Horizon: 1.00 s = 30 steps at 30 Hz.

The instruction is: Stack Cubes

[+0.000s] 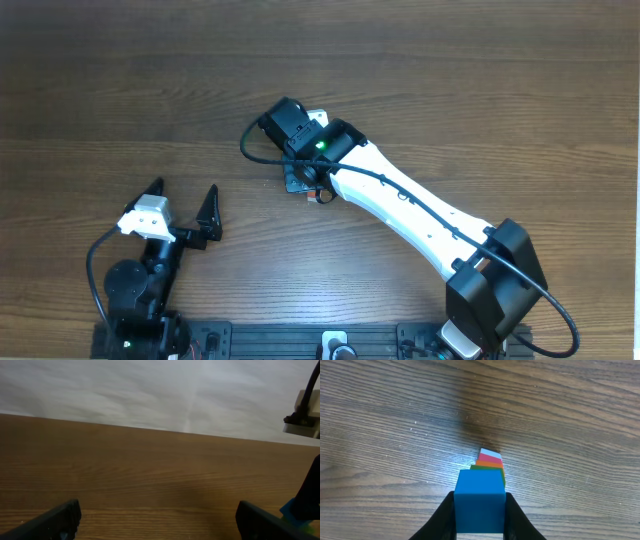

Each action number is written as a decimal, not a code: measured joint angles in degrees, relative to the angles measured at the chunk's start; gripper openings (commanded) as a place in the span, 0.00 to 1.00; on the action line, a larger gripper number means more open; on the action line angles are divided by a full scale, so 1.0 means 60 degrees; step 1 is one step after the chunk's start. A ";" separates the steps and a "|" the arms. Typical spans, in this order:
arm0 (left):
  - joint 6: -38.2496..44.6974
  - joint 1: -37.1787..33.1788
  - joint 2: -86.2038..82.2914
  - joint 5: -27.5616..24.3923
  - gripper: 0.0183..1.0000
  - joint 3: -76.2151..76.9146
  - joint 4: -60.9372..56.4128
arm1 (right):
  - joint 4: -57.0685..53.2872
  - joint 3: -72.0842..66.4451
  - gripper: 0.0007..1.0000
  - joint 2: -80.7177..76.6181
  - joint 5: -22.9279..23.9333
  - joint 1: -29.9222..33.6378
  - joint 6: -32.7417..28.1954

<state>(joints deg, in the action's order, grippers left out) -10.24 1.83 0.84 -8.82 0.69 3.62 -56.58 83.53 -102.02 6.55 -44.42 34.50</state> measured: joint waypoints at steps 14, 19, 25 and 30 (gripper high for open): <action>0.0000 0.0000 0.0000 0.0000 1.00 0.0000 0.0000 | -0.0270 0.0262 0.07 -0.0062 -0.0033 0.0000 0.0000; 0.0000 0.0000 0.0000 0.0000 1.00 0.0000 0.0000 | -0.0466 0.0262 0.07 -0.0062 -0.0033 0.0000 0.0007; 0.0000 0.0000 0.0000 0.0000 1.00 0.0000 0.0000 | -0.0539 0.0262 0.07 -0.0062 -0.0033 0.0000 0.0007; 0.0000 0.0000 0.0000 0.0000 1.00 0.0000 0.0000 | -0.0535 0.0262 0.08 -0.0062 -0.0029 0.0000 0.0004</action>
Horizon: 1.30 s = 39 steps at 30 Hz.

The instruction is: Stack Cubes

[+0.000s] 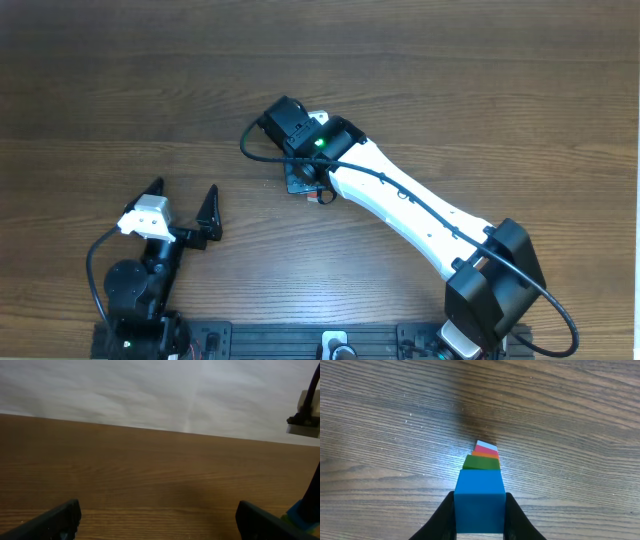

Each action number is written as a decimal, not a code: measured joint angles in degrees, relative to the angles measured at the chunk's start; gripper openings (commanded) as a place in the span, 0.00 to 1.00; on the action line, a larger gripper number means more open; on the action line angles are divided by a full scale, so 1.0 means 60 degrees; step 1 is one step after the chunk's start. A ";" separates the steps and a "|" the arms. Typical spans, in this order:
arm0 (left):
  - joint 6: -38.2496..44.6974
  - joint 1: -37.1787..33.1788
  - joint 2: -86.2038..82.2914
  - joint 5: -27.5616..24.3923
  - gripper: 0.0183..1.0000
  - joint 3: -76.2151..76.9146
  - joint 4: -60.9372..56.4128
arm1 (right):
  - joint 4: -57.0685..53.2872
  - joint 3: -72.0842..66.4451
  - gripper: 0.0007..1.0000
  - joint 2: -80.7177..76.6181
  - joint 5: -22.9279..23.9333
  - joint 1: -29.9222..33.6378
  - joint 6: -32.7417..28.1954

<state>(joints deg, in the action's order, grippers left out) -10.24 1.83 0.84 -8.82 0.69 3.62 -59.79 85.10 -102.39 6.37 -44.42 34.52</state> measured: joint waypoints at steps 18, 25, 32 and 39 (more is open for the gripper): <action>0.0000 0.0000 0.0000 0.0000 1.00 0.0000 0.0000 | 0.0011 0.0051 0.20 -0.0142 0.0007 -0.0007 0.0040; 0.0000 0.0000 0.0000 0.0000 1.00 0.0000 0.0000 | 0.0029 0.0051 0.42 -0.0178 0.0000 -0.0007 0.0124; 0.0000 0.0000 0.0000 0.0000 1.00 0.0000 0.0000 | 0.0029 0.0051 0.77 -0.0182 0.0000 -0.0007 0.0153; 0.0000 0.0000 0.0000 0.0000 1.00 0.0000 0.0000 | 0.0382 0.0051 0.99 -0.0182 0.0015 -0.0007 0.0087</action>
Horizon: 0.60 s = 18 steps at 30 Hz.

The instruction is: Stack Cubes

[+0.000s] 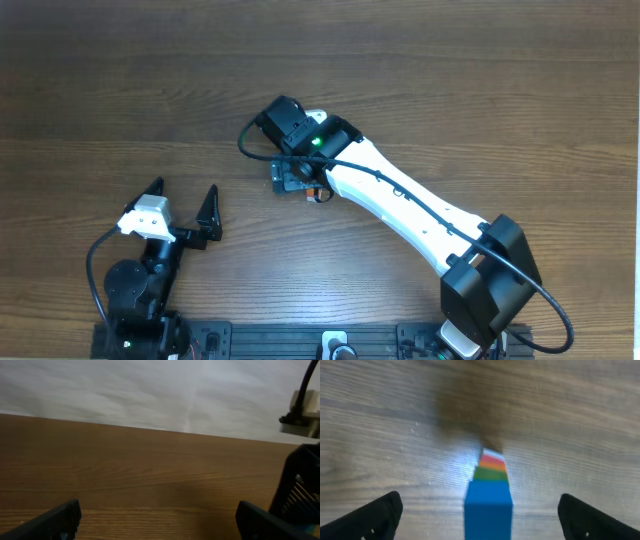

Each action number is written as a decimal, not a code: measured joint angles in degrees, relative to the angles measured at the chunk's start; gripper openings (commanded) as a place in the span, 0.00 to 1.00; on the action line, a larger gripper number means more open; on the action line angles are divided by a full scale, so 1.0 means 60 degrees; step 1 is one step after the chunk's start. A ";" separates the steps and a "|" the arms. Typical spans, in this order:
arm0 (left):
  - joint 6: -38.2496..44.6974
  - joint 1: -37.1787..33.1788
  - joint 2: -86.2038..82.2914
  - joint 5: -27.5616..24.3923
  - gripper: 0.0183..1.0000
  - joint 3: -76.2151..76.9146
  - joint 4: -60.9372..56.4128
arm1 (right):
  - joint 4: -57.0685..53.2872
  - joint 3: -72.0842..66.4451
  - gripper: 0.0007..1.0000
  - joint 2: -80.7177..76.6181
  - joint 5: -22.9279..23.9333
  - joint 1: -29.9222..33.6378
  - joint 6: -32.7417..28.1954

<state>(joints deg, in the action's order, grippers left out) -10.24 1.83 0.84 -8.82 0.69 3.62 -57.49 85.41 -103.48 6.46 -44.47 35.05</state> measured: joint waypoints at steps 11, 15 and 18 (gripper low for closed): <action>0.0000 0.0000 0.0000 0.0000 1.00 0.0000 0.0000 | 0.0903 0.0696 0.99 0.0302 0.0987 0.1067 -0.1377; 0.0000 0.0000 0.0000 0.0000 1.00 0.0000 0.0000 | 0.0954 0.0718 0.99 0.1184 0.1555 0.2404 -0.2146; 0.0000 0.0000 0.0000 0.0004 1.00 0.0000 0.0000 | 0.1239 0.0386 0.99 0.2437 0.1869 0.3603 -0.2881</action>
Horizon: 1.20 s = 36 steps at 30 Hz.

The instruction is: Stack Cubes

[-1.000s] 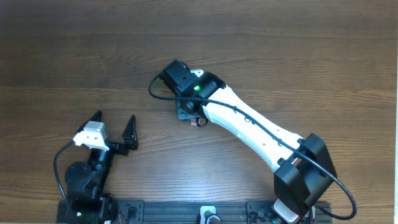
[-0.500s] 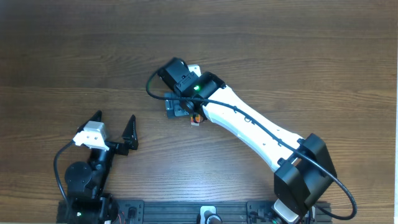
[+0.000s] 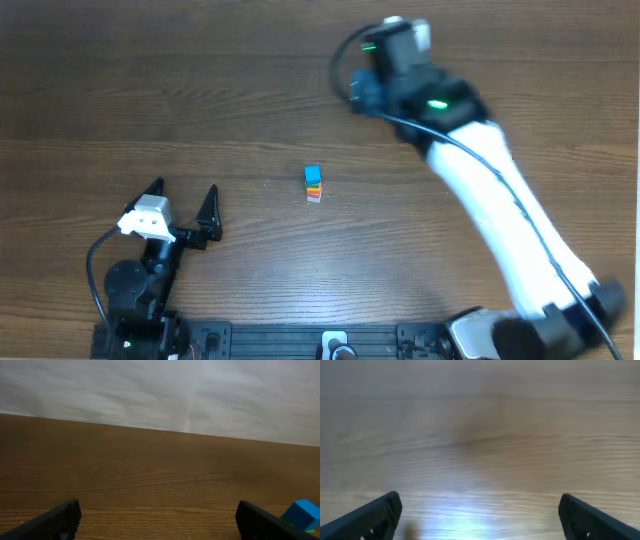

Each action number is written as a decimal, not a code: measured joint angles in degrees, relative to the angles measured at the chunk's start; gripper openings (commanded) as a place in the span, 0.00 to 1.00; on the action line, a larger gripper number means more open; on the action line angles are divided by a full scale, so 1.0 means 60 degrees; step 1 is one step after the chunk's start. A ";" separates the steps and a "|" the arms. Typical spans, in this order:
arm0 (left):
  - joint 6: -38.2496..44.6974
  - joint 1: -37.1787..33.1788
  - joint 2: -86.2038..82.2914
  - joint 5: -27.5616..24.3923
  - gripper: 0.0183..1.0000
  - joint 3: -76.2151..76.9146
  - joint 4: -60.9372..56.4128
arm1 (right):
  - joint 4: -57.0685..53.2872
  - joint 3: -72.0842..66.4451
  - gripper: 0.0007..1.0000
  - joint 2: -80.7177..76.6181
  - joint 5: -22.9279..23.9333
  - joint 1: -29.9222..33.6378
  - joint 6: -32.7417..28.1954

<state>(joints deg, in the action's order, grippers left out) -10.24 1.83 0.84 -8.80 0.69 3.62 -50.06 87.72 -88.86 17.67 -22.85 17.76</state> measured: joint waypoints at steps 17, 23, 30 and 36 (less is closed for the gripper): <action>0.0000 0.0000 -0.0007 0.0000 1.00 0.0000 0.0000 | 0.5723 -0.8619 0.99 0.8116 -0.0729 0.3013 -0.2175; 0.0000 0.0000 -0.0004 -0.0004 1.00 0.0000 -0.0004 | 0.6907 -1.0950 0.99 1.1027 -0.1366 0.3253 -0.2430; 0.0000 0.0000 -0.0011 -0.0004 1.00 -0.0004 0.0000 | 0.7373 -1.2630 0.99 1.3253 -0.1472 0.3271 -0.2470; 0.0000 0.0000 -0.0011 -0.0004 1.00 0.0000 0.0000 | 0.7825 -1.3686 0.99 1.4076 -0.1472 0.3297 -0.2481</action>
<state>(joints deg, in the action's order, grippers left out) -10.24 1.83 0.78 -8.82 0.69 3.62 -3.11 5.61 -4.40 8.84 -3.07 2.87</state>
